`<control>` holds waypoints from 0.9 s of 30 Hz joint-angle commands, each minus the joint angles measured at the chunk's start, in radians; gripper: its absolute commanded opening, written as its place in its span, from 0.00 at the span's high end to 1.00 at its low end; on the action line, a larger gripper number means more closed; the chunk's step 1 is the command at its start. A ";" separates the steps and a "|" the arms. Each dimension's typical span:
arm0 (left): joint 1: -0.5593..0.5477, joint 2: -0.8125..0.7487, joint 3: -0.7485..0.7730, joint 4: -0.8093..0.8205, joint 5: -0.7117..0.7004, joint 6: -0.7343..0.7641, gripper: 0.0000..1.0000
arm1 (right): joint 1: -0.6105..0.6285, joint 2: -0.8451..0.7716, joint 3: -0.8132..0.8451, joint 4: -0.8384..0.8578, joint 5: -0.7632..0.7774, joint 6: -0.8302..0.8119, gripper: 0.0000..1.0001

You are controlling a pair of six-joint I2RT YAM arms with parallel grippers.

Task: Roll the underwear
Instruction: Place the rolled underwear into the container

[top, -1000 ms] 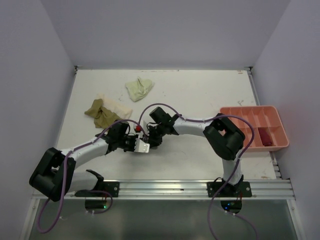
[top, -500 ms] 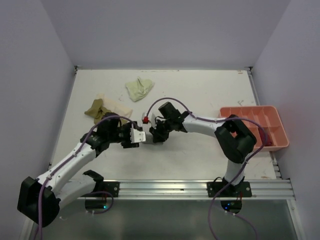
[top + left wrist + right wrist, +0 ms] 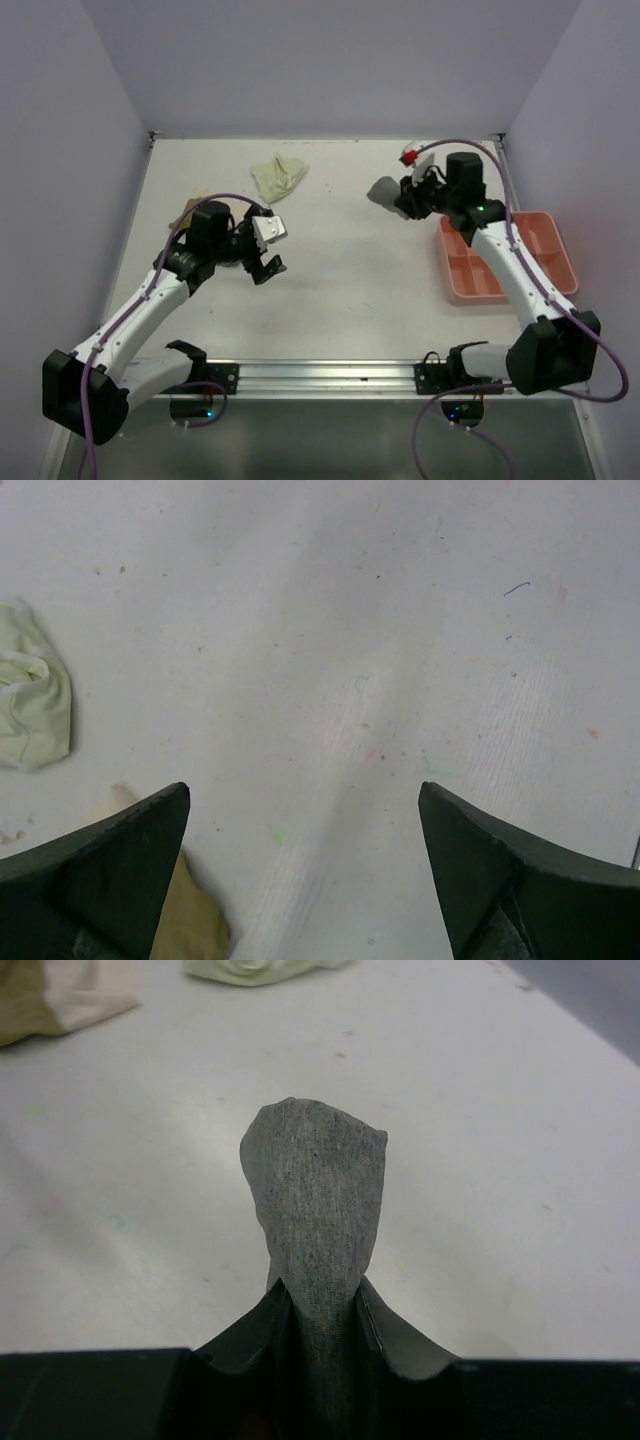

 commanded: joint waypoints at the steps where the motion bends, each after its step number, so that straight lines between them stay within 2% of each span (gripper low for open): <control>1: 0.007 0.047 0.063 0.071 0.015 -0.089 0.00 | -0.130 -0.140 -0.022 -0.096 0.133 -0.059 1.00; 5: 0.007 0.058 0.063 0.115 0.015 -0.093 0.00 | -0.335 -0.231 -0.048 -0.141 0.259 -0.144 1.00; 8: 0.003 0.068 0.070 0.109 0.011 -0.090 0.00 | -0.404 -0.277 -0.078 -0.144 0.385 -0.225 1.00; 11: 0.003 0.079 0.073 0.091 -0.005 -0.090 0.00 | -0.414 -0.288 -0.134 -0.127 0.521 -0.285 1.00; 14: 0.003 0.087 0.070 0.084 -0.008 -0.096 0.00 | -0.415 -0.288 -0.195 -0.075 0.584 -0.276 1.00; 27: 0.005 0.082 0.037 0.086 -0.013 -0.095 0.00 | -0.362 -0.082 -0.342 0.151 0.554 -0.208 1.00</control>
